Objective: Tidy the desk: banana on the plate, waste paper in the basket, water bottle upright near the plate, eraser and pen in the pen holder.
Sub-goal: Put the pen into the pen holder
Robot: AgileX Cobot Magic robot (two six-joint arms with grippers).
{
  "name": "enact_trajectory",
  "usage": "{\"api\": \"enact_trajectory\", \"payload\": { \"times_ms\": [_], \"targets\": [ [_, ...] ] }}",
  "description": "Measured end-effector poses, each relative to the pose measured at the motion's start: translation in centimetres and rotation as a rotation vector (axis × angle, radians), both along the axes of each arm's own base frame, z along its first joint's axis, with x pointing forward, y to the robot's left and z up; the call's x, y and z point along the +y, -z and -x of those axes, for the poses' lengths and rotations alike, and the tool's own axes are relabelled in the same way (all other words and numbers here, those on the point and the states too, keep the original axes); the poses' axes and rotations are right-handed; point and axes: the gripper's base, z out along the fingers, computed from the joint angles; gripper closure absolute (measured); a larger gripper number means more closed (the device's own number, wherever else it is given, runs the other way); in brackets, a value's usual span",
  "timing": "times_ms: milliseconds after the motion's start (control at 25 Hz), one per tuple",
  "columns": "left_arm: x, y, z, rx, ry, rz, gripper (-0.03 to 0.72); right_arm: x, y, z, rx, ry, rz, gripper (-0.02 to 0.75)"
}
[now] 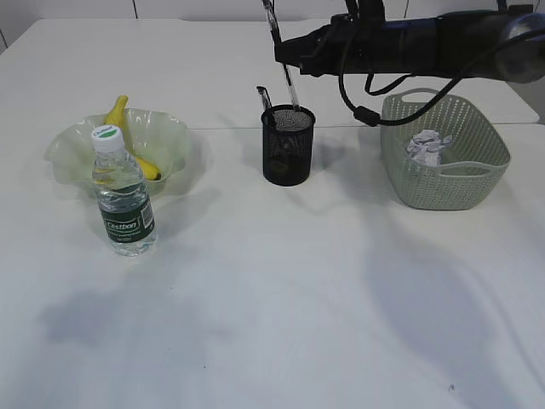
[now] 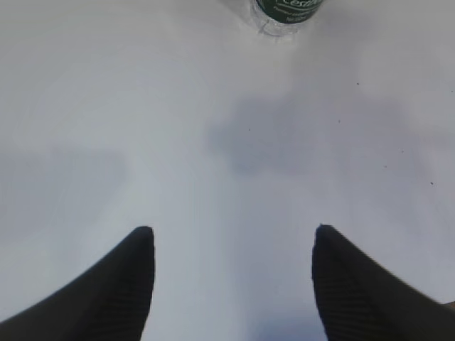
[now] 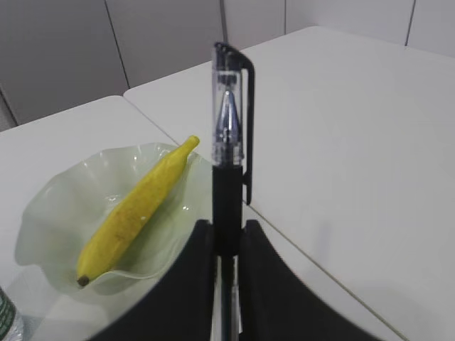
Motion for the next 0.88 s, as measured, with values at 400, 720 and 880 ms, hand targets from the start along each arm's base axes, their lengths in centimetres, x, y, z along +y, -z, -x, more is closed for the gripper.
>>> {"api": "enact_trajectory", "payload": {
  "times_ms": [400,720,880],
  "targets": [
    [0.0,0.0,0.0,0.004,0.001,0.000,0.200,-0.2,4.2,-1.7,0.035,0.091,-0.083,0.696],
    [0.0,0.0,0.0,0.004,0.001,0.000,0.200,-0.4,4.7,-1.9,0.044,0.126,-0.072,0.696],
    [0.0,0.0,0.0,0.004,0.001,0.000,0.200,-0.5,5.0,-2.0,0.049,0.130,-0.070,0.696]
  ]
}}
